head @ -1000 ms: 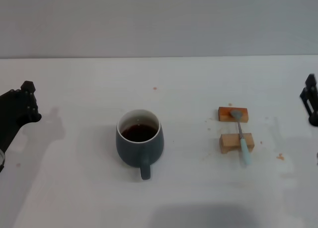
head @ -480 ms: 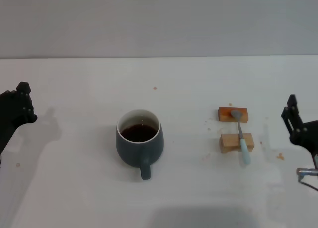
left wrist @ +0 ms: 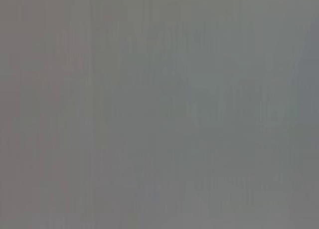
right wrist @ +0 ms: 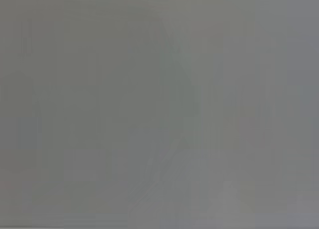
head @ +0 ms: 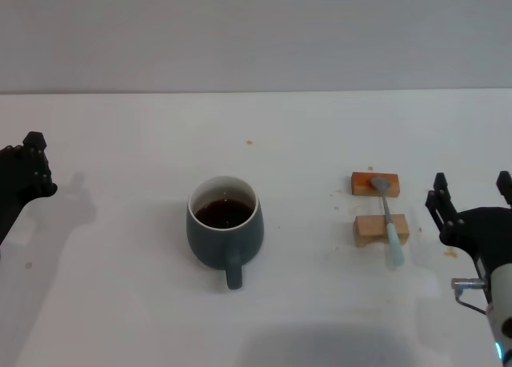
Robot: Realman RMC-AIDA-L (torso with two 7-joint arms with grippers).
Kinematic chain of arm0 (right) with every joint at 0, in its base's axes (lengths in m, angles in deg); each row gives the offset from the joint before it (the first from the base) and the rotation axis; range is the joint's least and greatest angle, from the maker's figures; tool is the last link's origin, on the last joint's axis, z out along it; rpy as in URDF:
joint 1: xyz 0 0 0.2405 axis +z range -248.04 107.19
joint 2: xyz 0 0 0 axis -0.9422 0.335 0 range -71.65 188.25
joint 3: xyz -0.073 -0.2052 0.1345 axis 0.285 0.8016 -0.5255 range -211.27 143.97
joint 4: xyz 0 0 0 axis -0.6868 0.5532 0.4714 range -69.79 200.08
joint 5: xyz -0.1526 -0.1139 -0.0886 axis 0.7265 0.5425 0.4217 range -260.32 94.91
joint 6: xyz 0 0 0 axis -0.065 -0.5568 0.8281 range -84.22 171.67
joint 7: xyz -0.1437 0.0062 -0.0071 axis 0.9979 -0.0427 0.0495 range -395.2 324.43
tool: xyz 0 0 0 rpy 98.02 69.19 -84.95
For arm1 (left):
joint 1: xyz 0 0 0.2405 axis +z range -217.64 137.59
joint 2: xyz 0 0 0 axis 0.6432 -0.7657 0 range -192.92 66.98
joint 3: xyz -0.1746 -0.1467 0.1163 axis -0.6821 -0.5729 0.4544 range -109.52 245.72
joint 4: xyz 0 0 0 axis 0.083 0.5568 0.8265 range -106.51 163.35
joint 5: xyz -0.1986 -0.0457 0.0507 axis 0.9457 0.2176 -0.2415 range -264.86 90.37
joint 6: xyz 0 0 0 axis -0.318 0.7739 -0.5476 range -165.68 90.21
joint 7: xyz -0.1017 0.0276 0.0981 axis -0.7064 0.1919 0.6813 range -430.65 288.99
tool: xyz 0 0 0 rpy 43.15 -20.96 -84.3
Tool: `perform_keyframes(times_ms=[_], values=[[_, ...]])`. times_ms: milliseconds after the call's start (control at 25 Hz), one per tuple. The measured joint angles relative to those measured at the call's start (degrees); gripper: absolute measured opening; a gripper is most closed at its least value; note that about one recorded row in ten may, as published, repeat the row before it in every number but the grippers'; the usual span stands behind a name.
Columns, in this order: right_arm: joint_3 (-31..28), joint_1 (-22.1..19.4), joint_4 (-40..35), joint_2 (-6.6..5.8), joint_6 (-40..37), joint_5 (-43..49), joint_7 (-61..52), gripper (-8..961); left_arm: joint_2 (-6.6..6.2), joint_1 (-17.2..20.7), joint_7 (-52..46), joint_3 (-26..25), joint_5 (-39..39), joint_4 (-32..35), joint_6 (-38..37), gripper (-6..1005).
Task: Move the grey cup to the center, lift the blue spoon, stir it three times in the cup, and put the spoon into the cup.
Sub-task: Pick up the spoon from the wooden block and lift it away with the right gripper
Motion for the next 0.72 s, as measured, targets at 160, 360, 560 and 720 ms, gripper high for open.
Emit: perform_keyframes(times_ms=[160,360,560,720], values=[[0.4,1.5,-1.9,-0.13,0.3,0.4,-4.5,787,0.06,0.0,0.0,-0.2,0.0,0.1,0.0,-2],[1.5,2.9,-3.8,-0.19,0.2,2.3,-9.4,787,0.18,0.2,0.0,-0.7,0.0,0.1,0.0,-2],[2.1,3.0,-4.2,-0.25,0.0,5.3,-13.8,787,0.19,0.2,0.1,-0.8,0.0,0.1,0.0,-2],[2.2,2.7,-4.2,-0.34,0.0,8.9,-18.6,787,0.16,0.2,0.1,-0.8,0.0,-0.2,0.0,-2]])
